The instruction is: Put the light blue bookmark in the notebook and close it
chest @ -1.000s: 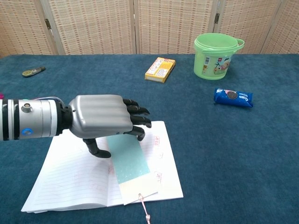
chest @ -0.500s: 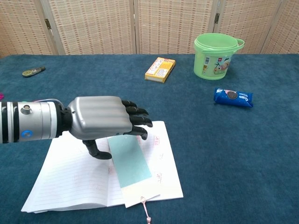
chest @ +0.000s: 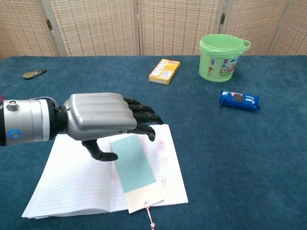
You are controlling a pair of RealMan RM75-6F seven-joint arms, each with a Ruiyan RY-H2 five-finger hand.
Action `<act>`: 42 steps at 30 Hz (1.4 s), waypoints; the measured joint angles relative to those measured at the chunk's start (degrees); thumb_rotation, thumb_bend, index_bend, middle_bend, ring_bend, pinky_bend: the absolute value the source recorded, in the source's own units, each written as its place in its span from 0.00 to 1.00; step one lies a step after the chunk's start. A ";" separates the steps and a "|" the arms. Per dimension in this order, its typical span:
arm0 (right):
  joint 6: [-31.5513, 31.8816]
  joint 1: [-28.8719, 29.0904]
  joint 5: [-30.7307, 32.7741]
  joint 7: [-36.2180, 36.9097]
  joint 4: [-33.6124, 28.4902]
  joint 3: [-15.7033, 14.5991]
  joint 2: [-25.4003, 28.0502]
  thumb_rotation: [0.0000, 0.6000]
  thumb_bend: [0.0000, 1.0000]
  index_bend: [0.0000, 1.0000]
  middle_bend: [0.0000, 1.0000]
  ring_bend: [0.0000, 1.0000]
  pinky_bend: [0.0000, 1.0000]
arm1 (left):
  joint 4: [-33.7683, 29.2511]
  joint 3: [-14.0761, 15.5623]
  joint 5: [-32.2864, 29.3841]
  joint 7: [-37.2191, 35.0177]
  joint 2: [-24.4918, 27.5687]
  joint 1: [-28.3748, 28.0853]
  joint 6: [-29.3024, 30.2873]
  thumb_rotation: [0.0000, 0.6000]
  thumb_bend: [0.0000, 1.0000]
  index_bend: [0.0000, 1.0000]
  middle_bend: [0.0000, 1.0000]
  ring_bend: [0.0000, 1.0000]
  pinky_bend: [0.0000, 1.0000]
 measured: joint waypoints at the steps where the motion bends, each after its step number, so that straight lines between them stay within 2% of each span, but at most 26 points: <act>1: -0.05 0.05 -0.08 -0.04 0.01 -0.02 -0.02 1.00 0.25 0.07 0.11 0.05 0.07 | -0.95 0.25 -0.02 -0.10 0.42 0.13 0.01 0.92 0.39 0.27 0.07 0.00 0.16; 5: -0.08 0.14 -0.15 0.01 0.02 -0.01 0.02 1.00 0.25 0.06 0.11 0.05 0.07 | -3.00 1.25 -0.29 0.76 1.48 0.59 -0.13 0.84 0.44 0.29 0.06 0.00 0.16; 9: -0.01 0.07 -0.18 0.08 0.06 -0.08 0.01 1.00 0.25 0.06 0.11 0.05 0.07 | -4.01 1.78 -1.46 2.42 1.72 1.14 -0.14 0.65 0.54 0.29 0.05 0.00 0.16; 15: 0.38 -0.21 -0.15 0.19 0.14 -0.16 0.00 1.00 0.25 0.06 0.11 0.05 0.07 | -3.56 1.12 -6.14 6.66 1.15 1.41 -0.09 0.50 0.60 0.31 0.03 0.00 0.15; 19: 0.46 -0.25 -0.12 0.29 0.20 -0.13 0.02 1.00 0.25 0.06 0.11 0.05 0.07 | -2.94 0.51 -10.79 9.63 0.83 1.58 0.26 0.46 0.60 0.31 0.03 0.00 0.15; 29: 0.39 -0.21 -0.17 0.35 0.30 -0.16 -0.04 1.00 0.25 0.06 0.11 0.05 0.07 | -0.92 0.80 -18.31 15.14 -0.19 1.35 1.04 0.44 0.60 0.31 0.02 0.00 0.15; 42: 0.73 -0.57 -0.04 0.38 0.33 -0.26 -0.02 1.00 0.25 0.06 0.11 0.05 0.07 | 1.48 1.41 -23.56 18.88 -2.54 -0.42 1.83 0.44 0.60 0.31 0.01 0.00 0.15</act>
